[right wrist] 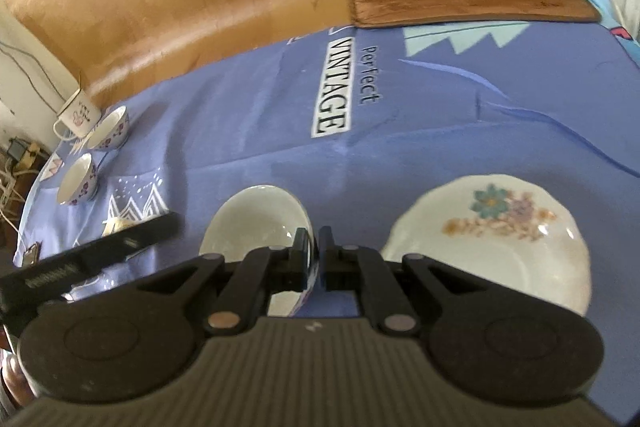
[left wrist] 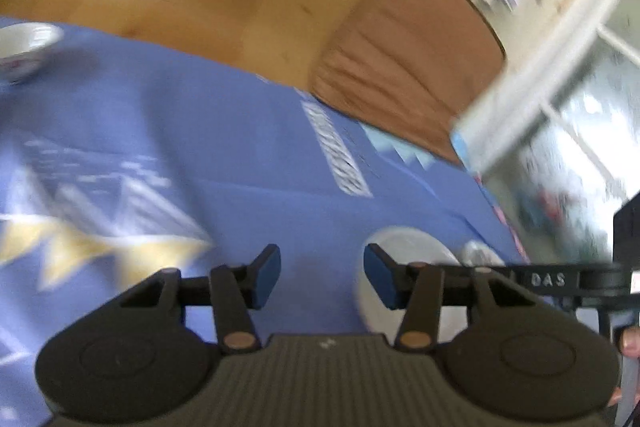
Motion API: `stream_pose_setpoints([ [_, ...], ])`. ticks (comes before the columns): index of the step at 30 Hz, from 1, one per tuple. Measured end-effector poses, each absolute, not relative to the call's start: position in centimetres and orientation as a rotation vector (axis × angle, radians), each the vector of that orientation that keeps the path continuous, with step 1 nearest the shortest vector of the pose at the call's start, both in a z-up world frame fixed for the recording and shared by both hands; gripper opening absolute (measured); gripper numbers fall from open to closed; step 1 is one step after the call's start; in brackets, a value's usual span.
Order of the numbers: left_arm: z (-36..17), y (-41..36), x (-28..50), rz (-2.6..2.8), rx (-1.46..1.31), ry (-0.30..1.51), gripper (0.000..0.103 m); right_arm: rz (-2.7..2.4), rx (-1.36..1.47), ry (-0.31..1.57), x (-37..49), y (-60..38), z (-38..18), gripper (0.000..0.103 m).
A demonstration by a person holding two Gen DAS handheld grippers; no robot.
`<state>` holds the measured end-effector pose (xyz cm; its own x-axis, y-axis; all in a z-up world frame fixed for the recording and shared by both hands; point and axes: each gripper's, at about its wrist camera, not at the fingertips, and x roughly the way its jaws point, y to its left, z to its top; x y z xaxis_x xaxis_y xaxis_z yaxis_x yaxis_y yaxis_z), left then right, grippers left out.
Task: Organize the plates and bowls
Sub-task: 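Carry the bowl onto the saucer stack and open the right gripper, then move the right gripper to a second bowl and close on its rim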
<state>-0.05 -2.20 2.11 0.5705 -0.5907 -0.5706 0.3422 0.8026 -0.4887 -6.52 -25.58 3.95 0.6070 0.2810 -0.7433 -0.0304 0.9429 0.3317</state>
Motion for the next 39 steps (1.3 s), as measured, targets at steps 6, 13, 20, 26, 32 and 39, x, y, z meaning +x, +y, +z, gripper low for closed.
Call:
stream_pose_setpoints([
  [6, 1.4, -6.4, 0.3, -0.544, -0.227, 0.860, 0.032, 0.197, 0.302, 0.873, -5.8, -26.1, 3.3, 0.007],
  [13, 1.2, -6.4, 0.3, -0.523, -0.228, 0.853, 0.025, 0.205, 0.209, 0.837, -4.7, -25.6, 3.0, 0.012],
  [20, 3.1, -5.1, -0.4, -0.542, -0.250, 0.768, 0.027, 0.150, 0.140, 0.727, -5.8, -25.6, 4.8, 0.024],
  [26, 5.0, 1.9, -1.7, -0.418, -0.281, 0.631, 0.027, 0.228, 0.135, 0.644, -6.1, -23.3, 7.6, 0.024],
  [32, 3.5, 12.0, -3.5, -0.185, -0.383, 0.555, 0.027, 0.434, 0.138, 0.735, -3.8, -15.6, 7.1, 0.024],
  [39, 0.0, 22.1, -4.1, 0.080, -0.569, 0.553, 0.027, 0.562, 0.172, 0.858, 1.3, -5.8, 5.3, 0.025],
])
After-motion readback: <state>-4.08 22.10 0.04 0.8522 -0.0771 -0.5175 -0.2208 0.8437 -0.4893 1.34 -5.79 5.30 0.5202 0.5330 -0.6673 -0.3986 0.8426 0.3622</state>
